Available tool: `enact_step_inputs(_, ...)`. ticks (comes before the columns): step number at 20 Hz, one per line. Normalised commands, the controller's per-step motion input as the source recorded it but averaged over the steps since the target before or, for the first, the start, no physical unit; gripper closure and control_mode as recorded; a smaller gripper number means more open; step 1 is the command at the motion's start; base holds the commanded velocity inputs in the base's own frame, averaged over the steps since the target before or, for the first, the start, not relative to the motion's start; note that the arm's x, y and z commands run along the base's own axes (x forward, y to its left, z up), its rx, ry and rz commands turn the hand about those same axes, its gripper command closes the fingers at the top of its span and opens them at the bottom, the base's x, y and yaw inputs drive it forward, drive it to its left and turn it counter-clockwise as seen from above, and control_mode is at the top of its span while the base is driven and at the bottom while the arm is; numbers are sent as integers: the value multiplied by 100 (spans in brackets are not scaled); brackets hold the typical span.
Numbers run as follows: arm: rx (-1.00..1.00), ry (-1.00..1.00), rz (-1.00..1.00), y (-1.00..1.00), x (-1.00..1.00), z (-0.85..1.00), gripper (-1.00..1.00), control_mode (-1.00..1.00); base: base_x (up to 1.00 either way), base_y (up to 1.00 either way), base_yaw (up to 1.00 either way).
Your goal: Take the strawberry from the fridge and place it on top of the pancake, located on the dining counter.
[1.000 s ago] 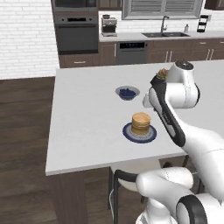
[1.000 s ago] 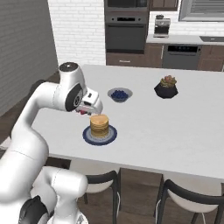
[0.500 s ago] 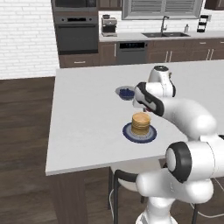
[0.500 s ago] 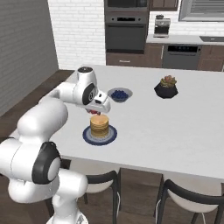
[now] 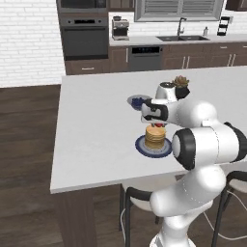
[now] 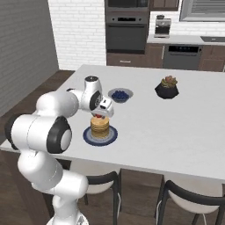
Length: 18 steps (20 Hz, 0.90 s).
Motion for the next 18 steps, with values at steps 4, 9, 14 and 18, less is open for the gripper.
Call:
enact_step_inputs(4,0,5,0,0,7,-21,100,-100,0,0,0)
enact_step_inputs(9,0,1,0,0,-17,-8,100,-100,0,0,0)
enact_step_inputs(14,0,0,0,0,-4,-1,100,-100,0,0,0)
enact_step_inputs(18,0,0,0,0,0,-5,100,-100,0,0,0)
